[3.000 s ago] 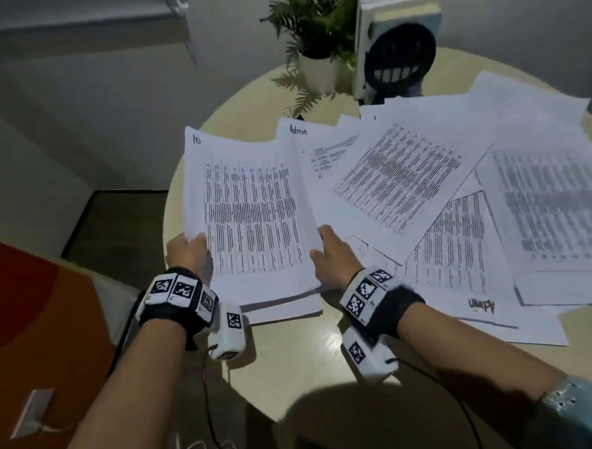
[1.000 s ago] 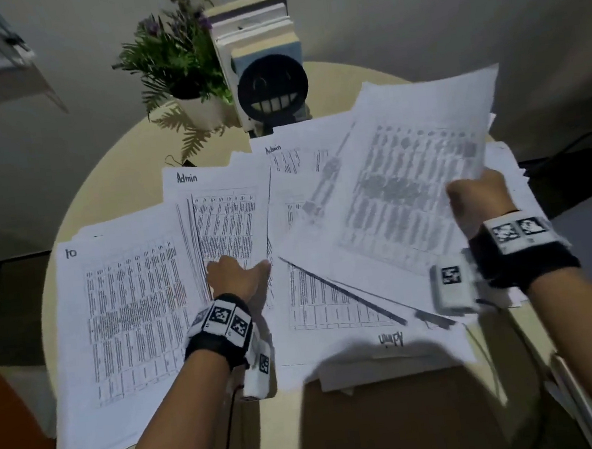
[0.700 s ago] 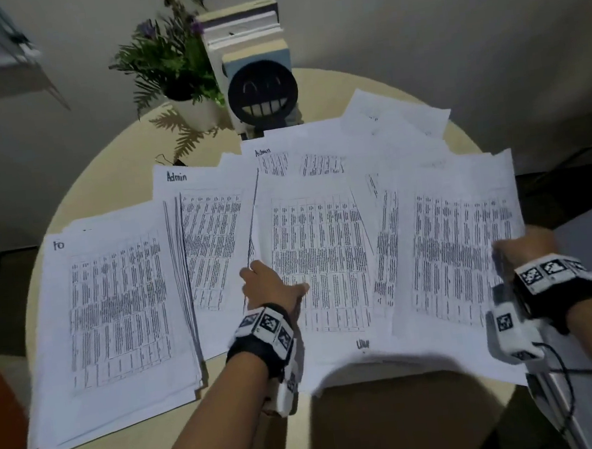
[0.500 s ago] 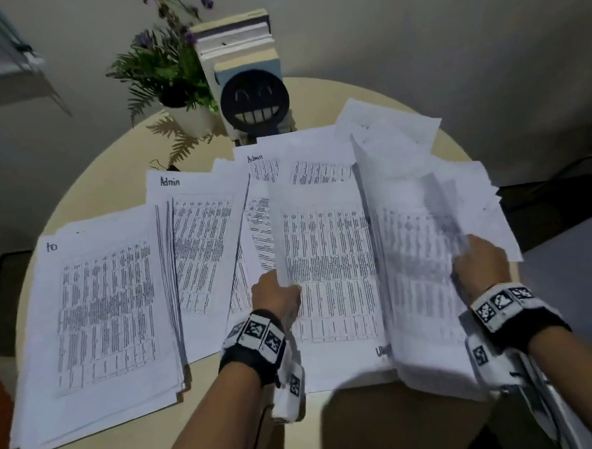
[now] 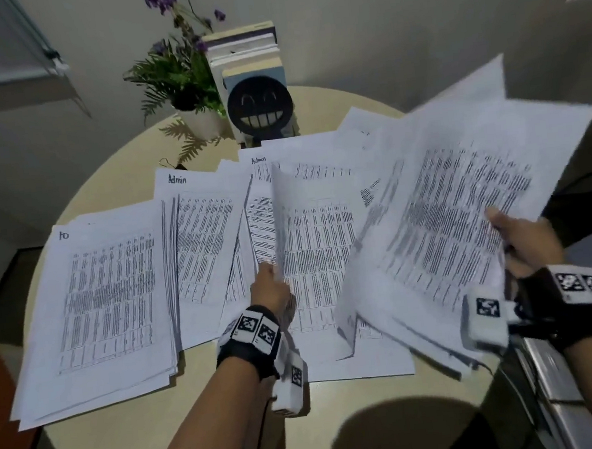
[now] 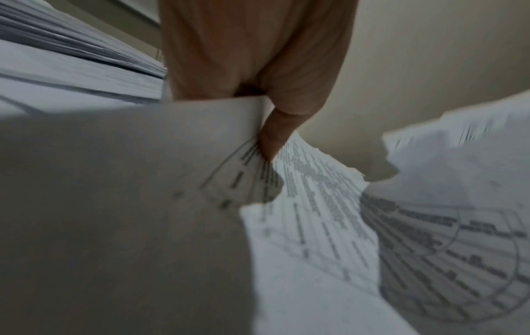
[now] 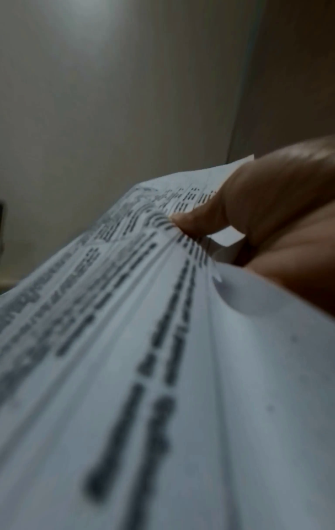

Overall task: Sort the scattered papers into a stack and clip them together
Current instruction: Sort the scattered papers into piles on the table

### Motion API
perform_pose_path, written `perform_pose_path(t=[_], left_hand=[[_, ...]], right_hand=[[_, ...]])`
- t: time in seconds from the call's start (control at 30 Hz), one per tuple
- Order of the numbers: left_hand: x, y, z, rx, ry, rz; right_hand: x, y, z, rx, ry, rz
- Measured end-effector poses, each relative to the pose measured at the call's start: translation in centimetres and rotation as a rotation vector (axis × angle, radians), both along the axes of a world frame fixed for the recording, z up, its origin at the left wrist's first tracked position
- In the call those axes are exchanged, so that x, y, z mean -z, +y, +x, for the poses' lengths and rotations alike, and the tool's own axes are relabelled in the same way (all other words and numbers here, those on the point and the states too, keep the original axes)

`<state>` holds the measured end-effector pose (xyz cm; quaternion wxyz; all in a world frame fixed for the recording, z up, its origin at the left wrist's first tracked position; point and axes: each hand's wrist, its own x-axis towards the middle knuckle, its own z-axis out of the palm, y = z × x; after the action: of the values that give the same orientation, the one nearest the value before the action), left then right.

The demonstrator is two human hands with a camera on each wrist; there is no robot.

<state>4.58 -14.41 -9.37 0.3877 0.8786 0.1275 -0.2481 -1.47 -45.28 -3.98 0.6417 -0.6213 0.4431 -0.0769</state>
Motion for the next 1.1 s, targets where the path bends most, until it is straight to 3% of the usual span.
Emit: perform_pose_path(t=[0.1, 0.17, 0.37, 0.47, 0.53, 0.6, 0.73, 0.87, 1.0, 1.1], left_hand=[[0.3, 0.3, -0.3, 0.047, 0.011, 0.000], [-0.2, 0.6, -0.3, 0.055, -0.027, -0.024], [-3.0, 1.6, 1.1, 0.108, -0.175, -0.050], [-3.2, 1.7, 2.0, 0.238, -0.183, 0.165], [-2.9, 2.1, 2.1, 0.349, -0.059, 0.424], [-1.9, 2.5, 2.1, 0.490, 0.035, 0.571], [0.0, 3.7, 2.4, 0.384, 0.006, 0.528], [0.2, 5.0, 3.2, 0.247, 0.090, 0.457], [0.0, 4.9, 4.0, 0.280, -0.080, 0.536], [-0.9, 4.6, 4.3, 0.318, -0.177, 0.532]], right_hand=[[-3.4, -0.3, 1.0, -0.015, -0.284, 0.110], [-4.2, -0.1, 1.4, -0.082, -0.371, 0.131], [0.9, 2.5, 2.3, -0.191, -0.080, 0.208], [3.4, 5.4, 2.2, -0.261, 0.190, 0.007], [4.3, 8.0, 2.3, -0.303, 0.174, -0.087], [5.5, 10.0, 2.5, -0.407, 0.166, -0.209], [7.1, 11.5, 3.1, -0.549, 0.141, -0.260], [7.1, 9.3, 2.7, -0.399, 0.152, -0.281], [7.8, 7.5, 2.1, -0.309, 0.173, -0.165], [7.7, 7.2, 2.0, -0.398, 0.199, -0.154]])
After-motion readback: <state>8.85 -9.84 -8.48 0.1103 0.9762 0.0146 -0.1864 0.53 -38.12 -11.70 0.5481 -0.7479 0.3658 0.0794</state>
